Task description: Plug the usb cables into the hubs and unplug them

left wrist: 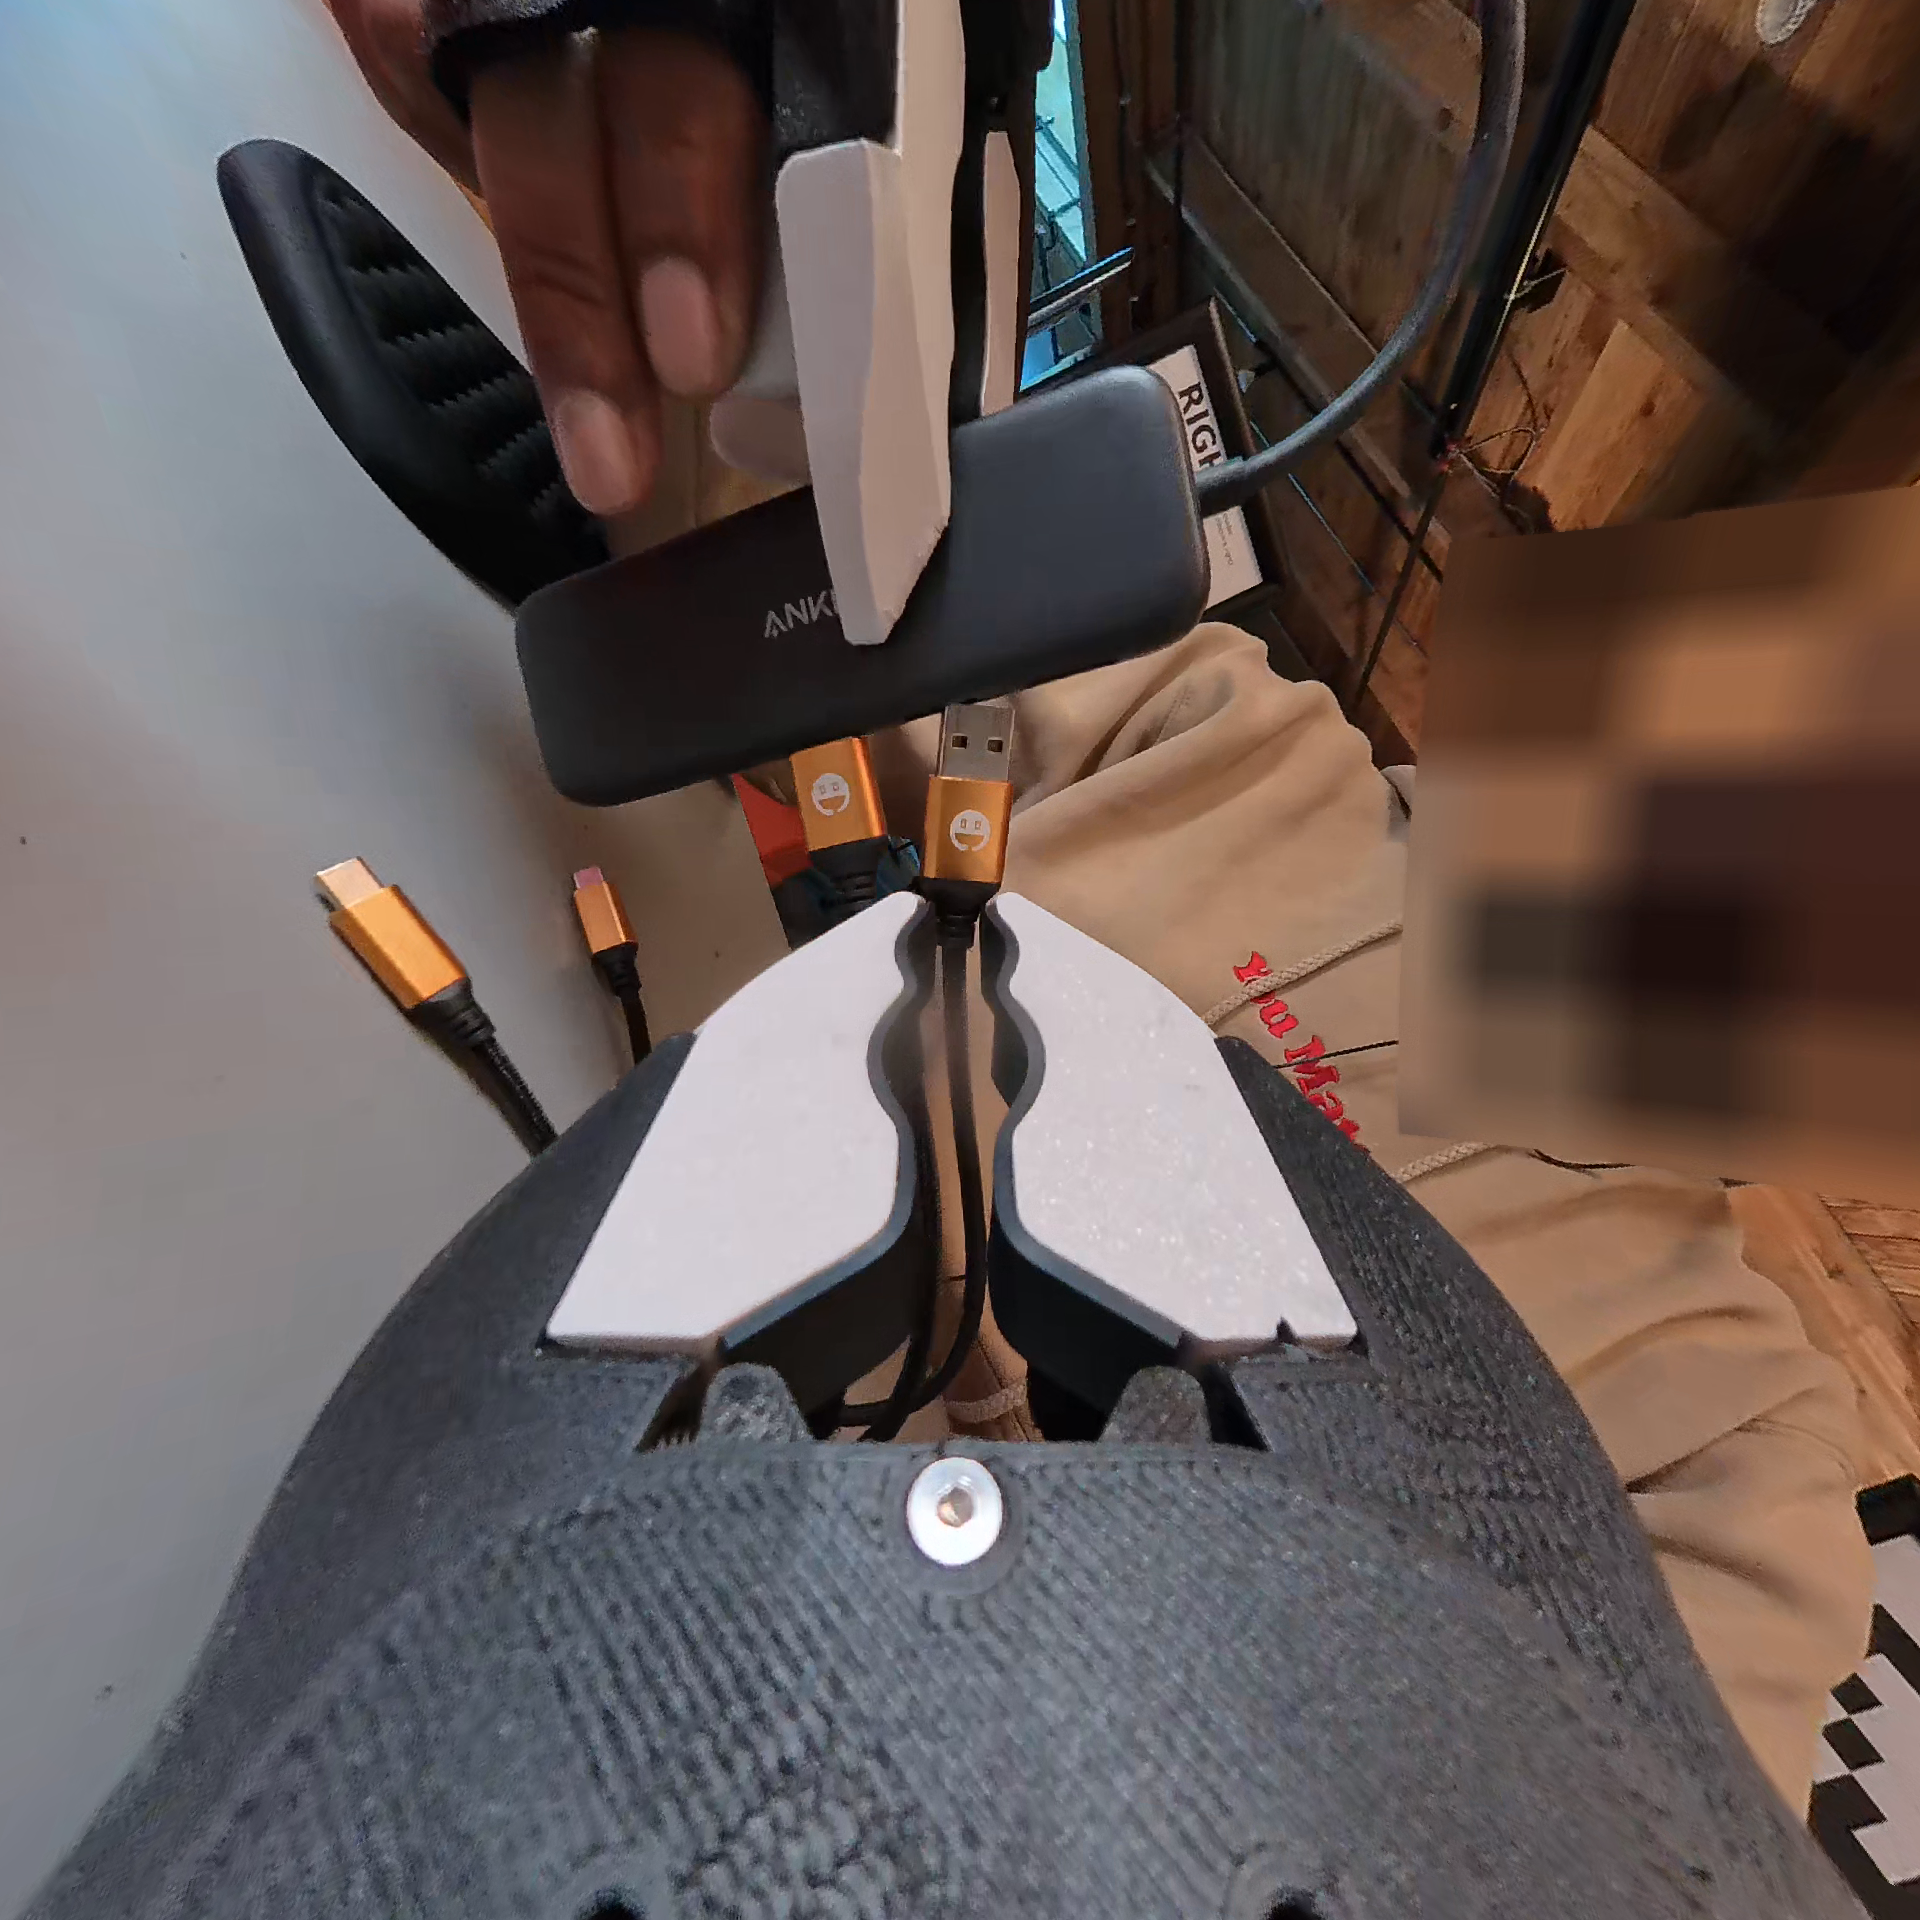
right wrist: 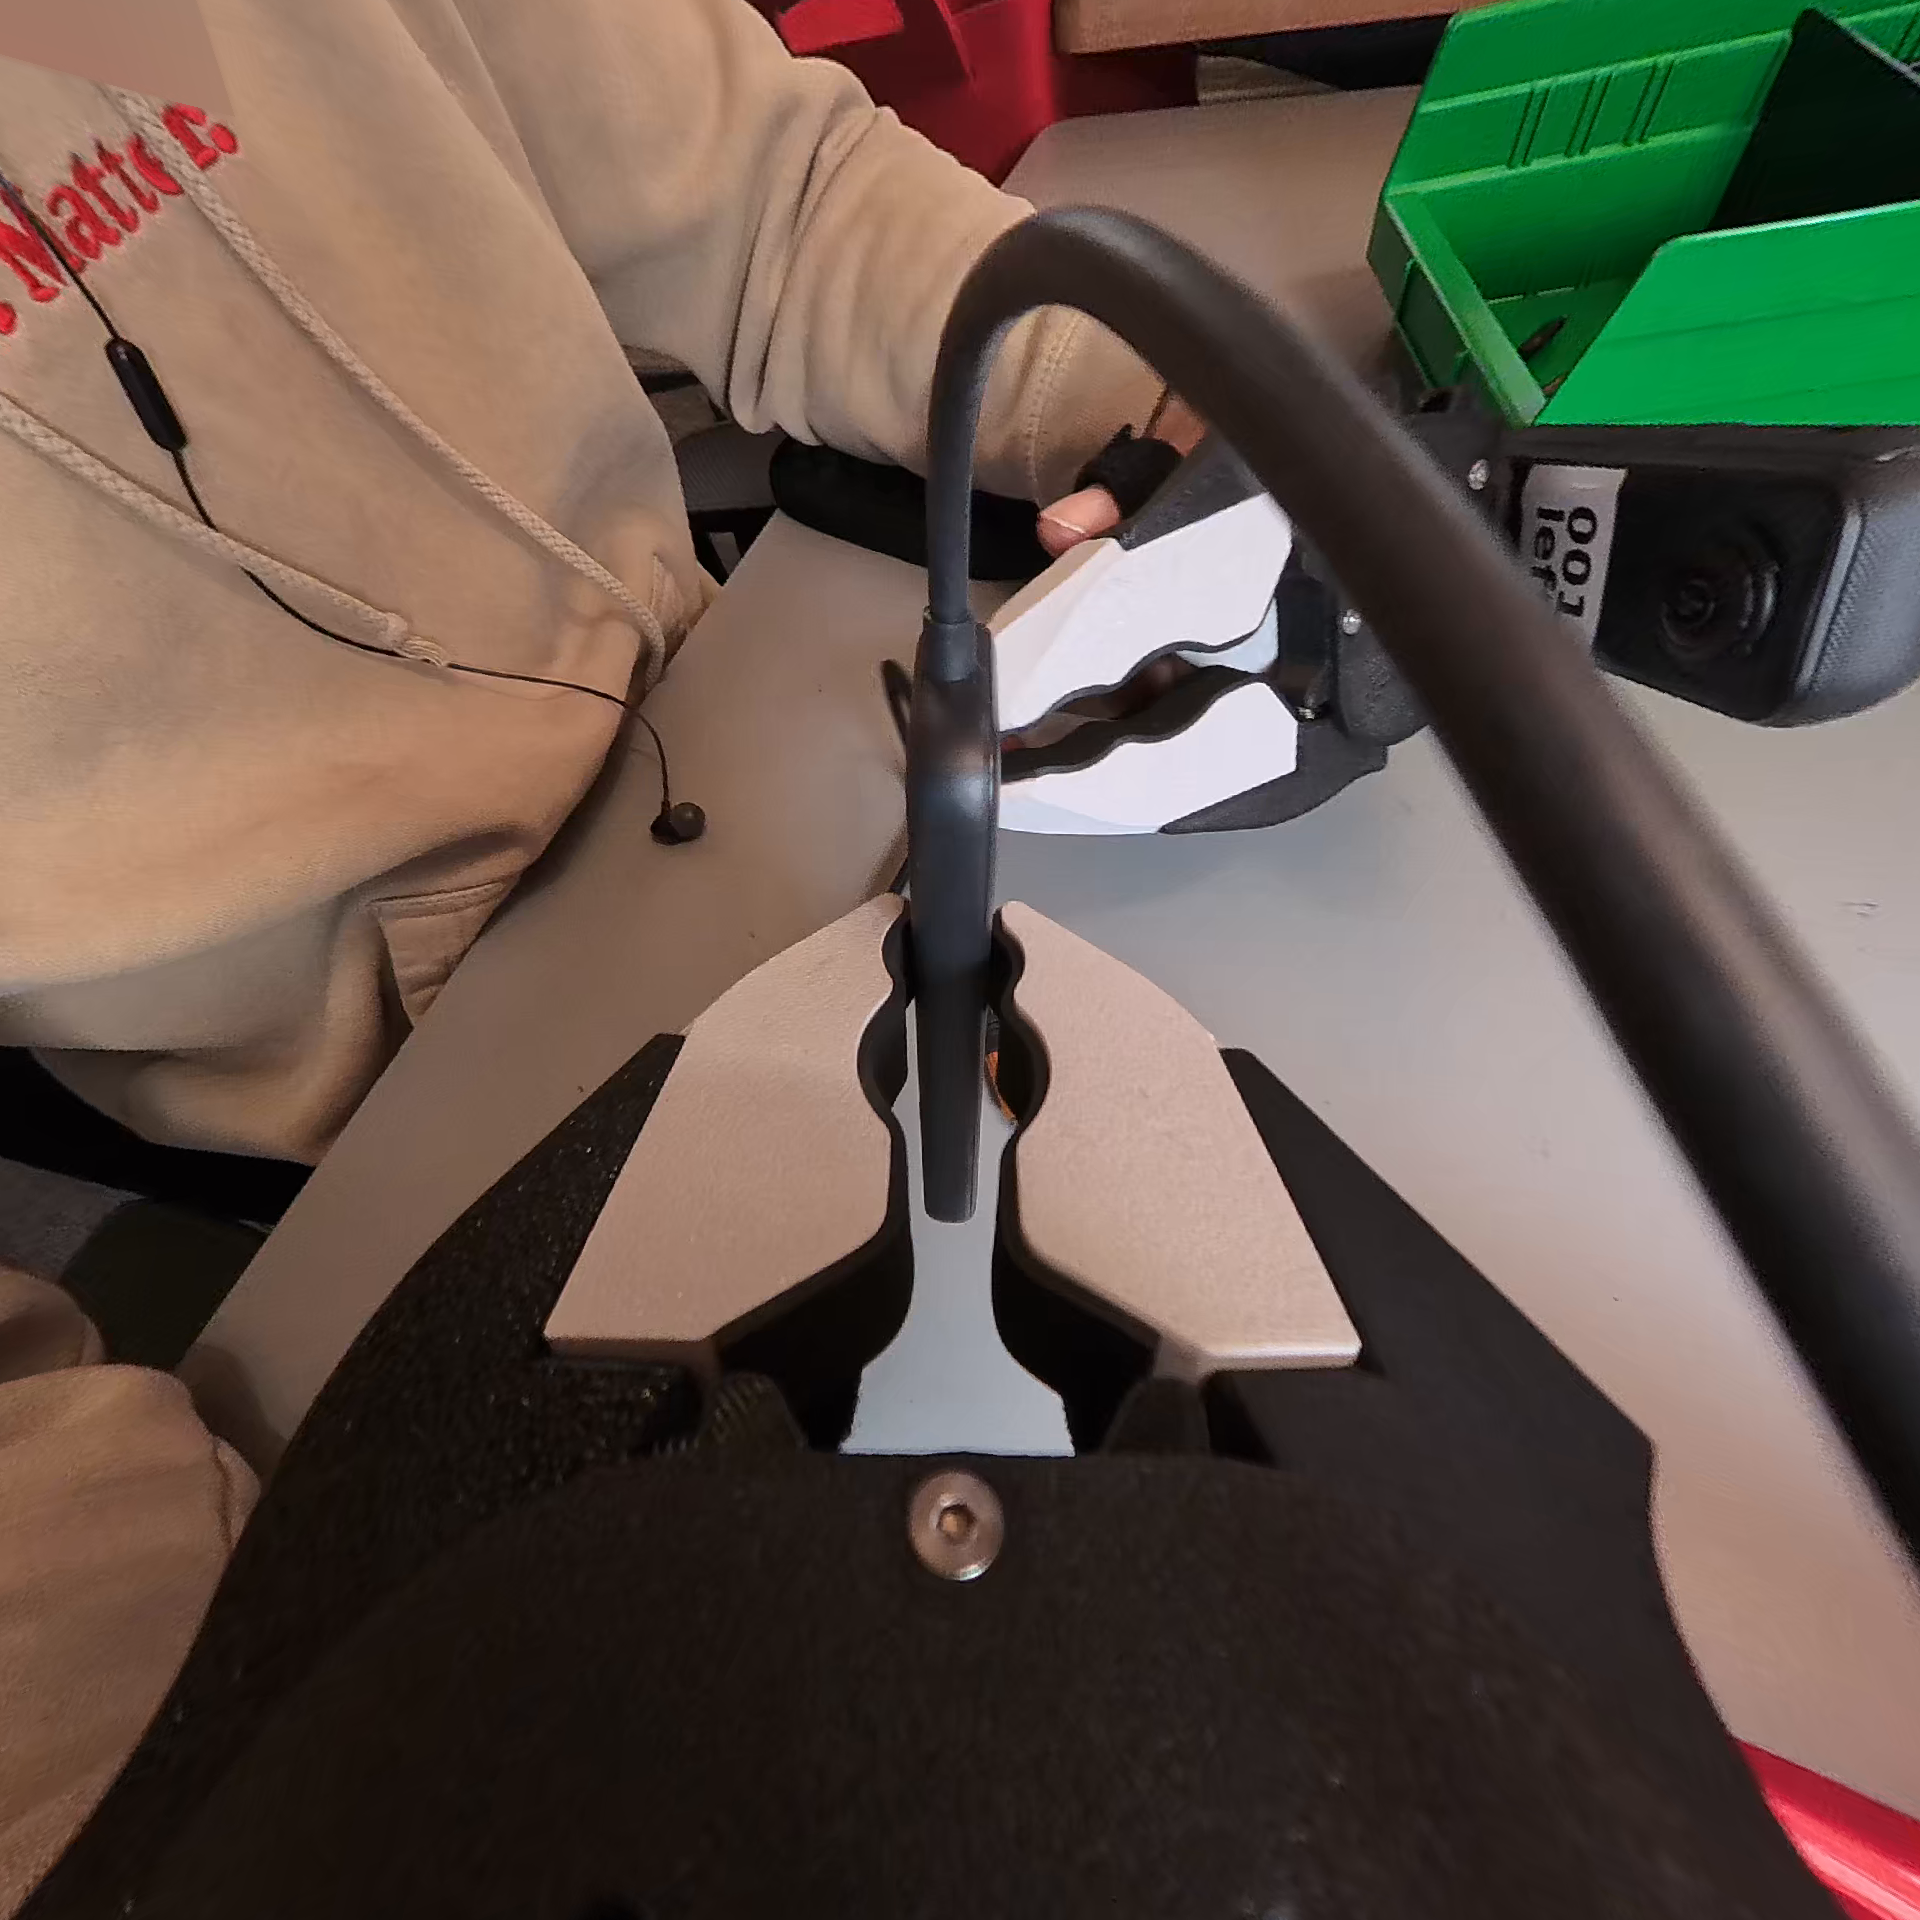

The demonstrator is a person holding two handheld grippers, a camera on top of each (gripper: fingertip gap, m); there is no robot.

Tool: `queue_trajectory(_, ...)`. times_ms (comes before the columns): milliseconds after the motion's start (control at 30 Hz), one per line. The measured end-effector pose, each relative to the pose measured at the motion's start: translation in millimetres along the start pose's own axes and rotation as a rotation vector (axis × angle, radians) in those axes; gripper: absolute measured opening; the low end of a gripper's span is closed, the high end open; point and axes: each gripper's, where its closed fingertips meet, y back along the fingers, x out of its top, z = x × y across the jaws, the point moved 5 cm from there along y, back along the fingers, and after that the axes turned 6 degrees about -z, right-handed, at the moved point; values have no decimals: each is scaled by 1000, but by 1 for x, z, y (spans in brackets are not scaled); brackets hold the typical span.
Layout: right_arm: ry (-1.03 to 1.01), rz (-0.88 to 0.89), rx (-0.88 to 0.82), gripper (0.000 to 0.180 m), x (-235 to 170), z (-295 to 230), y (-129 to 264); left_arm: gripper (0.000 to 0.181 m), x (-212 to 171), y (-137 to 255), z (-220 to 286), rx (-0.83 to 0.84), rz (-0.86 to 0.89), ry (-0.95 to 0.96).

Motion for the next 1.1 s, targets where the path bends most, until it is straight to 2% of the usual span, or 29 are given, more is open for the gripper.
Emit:
queue_trajectory(300, -55, 9, 10, 12, -8, 6, -1, 9, 1, 10, -13, 77, 39, 13)
queue_trajectory(467, -169, 1, -11, 12, -24, 20, -1, 7, 8, 26, -31, 300, 115, 1)
queue_trajectory(667, -222, -11, -7, 12, -34, 26, -4, 16, 7, 31, -39, 525, 46, -148)
queue_trajectory(800, -230, -8, 2, 12, -35, 27, -7, 20, 5, 28, -37, 551, 0, -220)
queue_trajectory(967, -231, -6, 17, 12, -34, 26, -9, 27, -1, 18, -32, 381, -20, -160)
queue_trajectory(1100, -232, -3, 20, 12, -34, 26, -9, 25, -2, 16, -38, 463, -57, -208)
